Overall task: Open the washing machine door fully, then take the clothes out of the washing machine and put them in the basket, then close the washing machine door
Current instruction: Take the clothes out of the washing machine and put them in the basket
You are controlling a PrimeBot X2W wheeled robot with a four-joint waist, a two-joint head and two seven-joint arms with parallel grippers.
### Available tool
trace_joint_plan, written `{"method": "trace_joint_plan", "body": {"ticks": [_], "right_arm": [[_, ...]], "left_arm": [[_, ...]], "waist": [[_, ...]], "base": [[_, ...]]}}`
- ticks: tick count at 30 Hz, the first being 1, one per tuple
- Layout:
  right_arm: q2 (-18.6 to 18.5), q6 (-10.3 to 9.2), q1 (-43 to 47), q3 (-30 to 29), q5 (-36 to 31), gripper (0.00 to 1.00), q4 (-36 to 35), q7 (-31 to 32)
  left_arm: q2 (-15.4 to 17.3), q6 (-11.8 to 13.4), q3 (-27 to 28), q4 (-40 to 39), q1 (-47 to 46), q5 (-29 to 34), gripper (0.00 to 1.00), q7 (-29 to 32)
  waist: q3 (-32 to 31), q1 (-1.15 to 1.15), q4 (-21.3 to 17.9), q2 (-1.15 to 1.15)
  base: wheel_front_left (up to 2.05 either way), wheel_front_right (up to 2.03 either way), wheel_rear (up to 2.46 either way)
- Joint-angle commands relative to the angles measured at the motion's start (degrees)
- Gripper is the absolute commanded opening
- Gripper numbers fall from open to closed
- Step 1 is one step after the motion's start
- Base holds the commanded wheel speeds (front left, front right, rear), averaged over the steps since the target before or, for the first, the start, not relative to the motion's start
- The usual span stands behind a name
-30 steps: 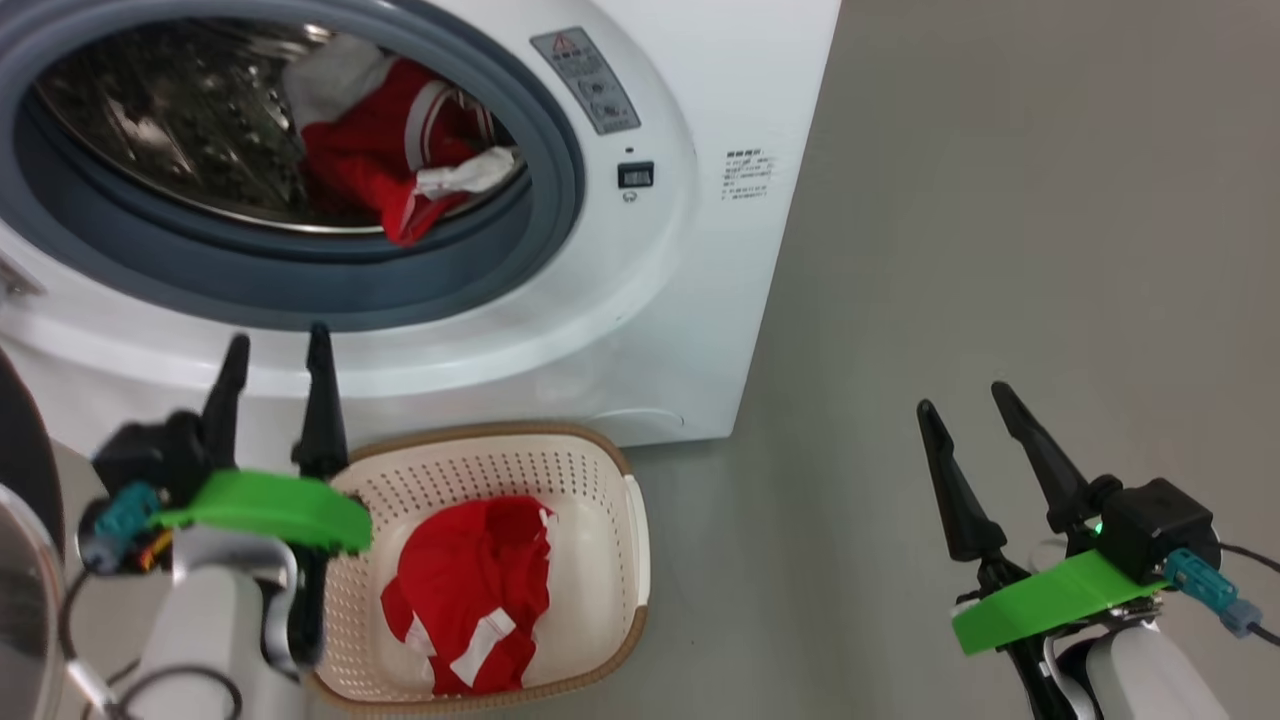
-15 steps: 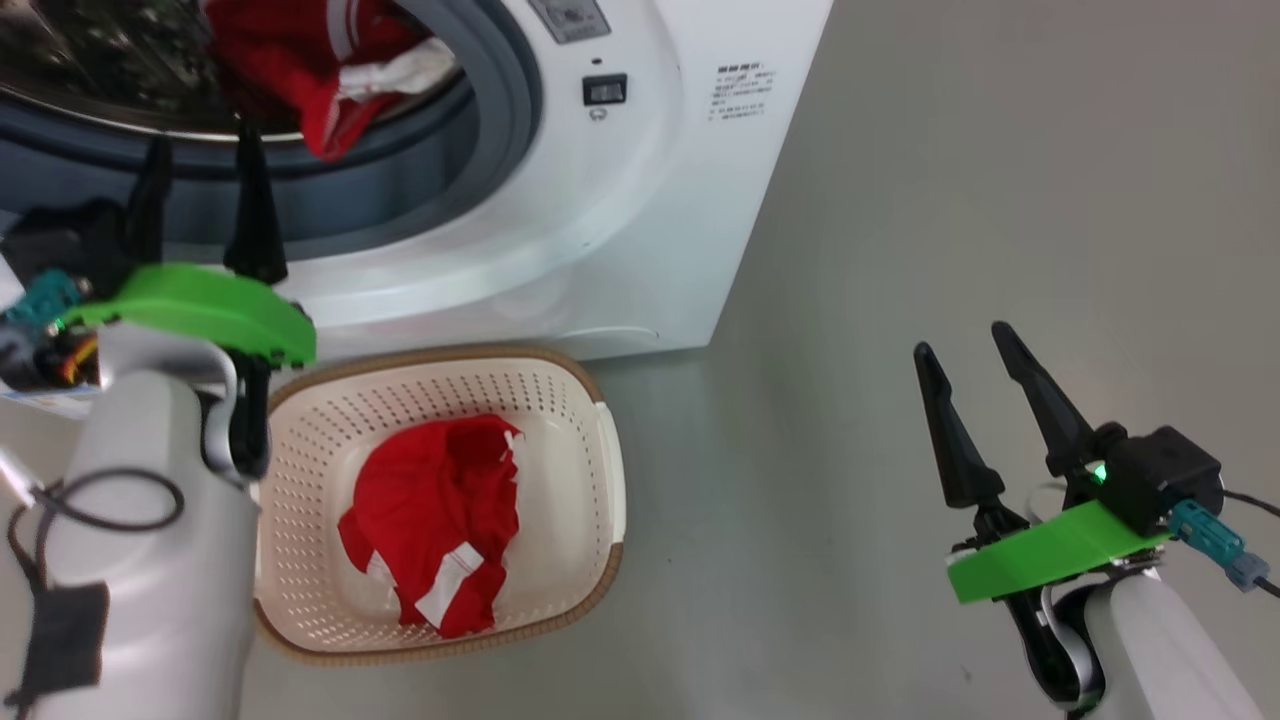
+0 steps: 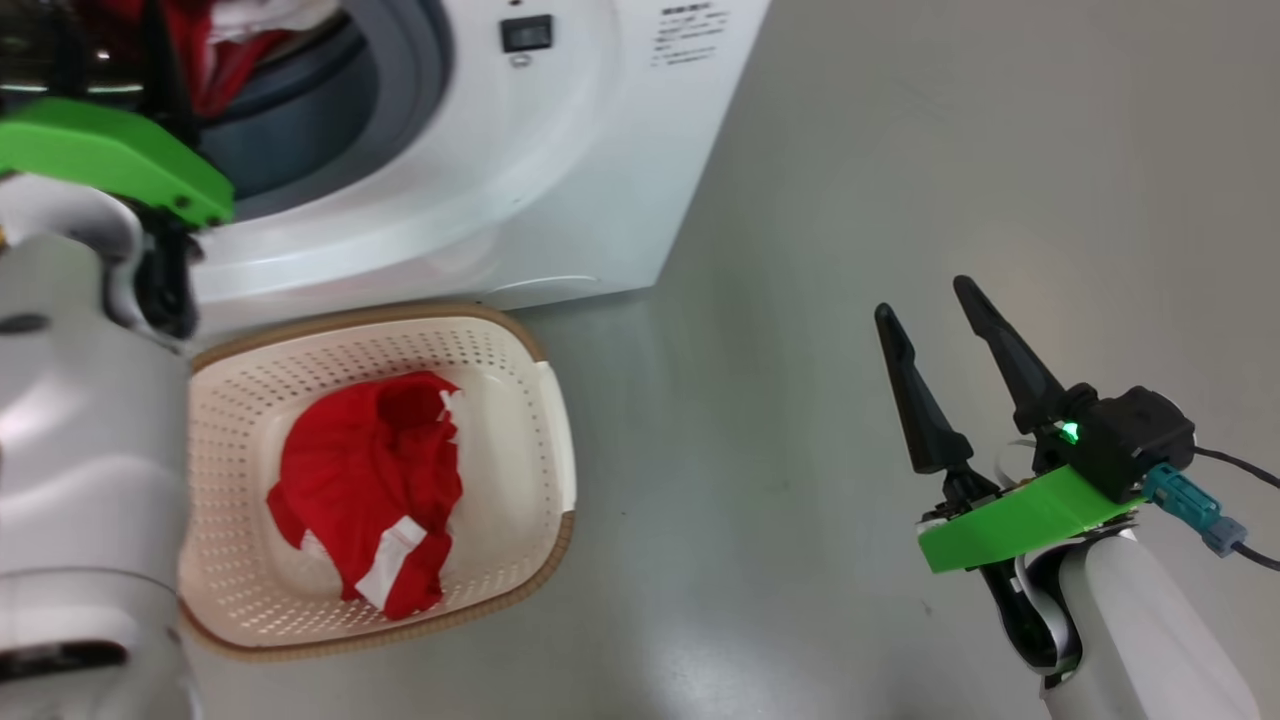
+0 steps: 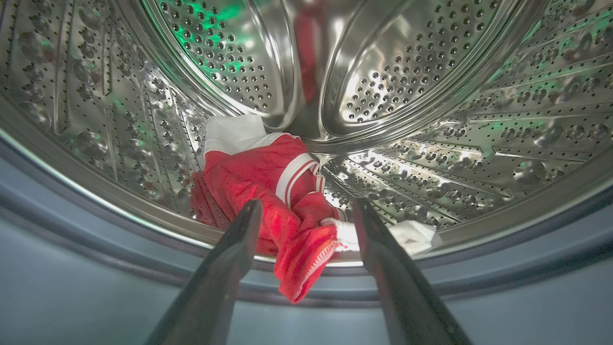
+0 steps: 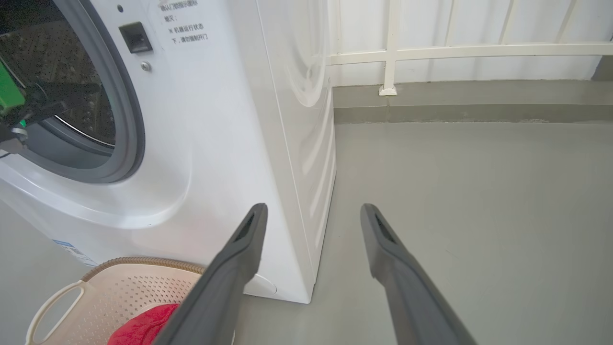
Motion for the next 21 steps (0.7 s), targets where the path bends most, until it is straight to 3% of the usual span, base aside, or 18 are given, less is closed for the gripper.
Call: {"method": "trace_joint_plan", "body": {"ticks": [1, 9, 21], "right_arm": [[-0.09, 0.02, -0.52, 1.44, 0.65, 1.00, -1.29, -0.37], [-0.16, 0.02, -1.17, 2.58, 1.24, 1.00, -0.49, -0.37], [0.29, 0.02, -2.31, 3.96, 2.49, 1.00, 0.00, -0.37]], "left_arm": [[3.26, -0.24, 0.96, -0.33, -1.31, -0.30, 1.00, 0.22], [4.47, 0.37, 1.57, 6.78, -6.74, -2.27, 1.00, 6.86], [6.94, 6.23, -4.63, 8.72, -7.51, 3.37, 1.00, 13.01]], "waist": [[0.92, 0.00, -1.31, -0.01], [2.31, 0.00, -3.18, -0.01], [3.82, 0.00, -4.93, -0.01]], "base": [[0.00, 0.00, 0.00], [0.00, 0.00, 0.00], [0.00, 0.00, 0.00]]}}
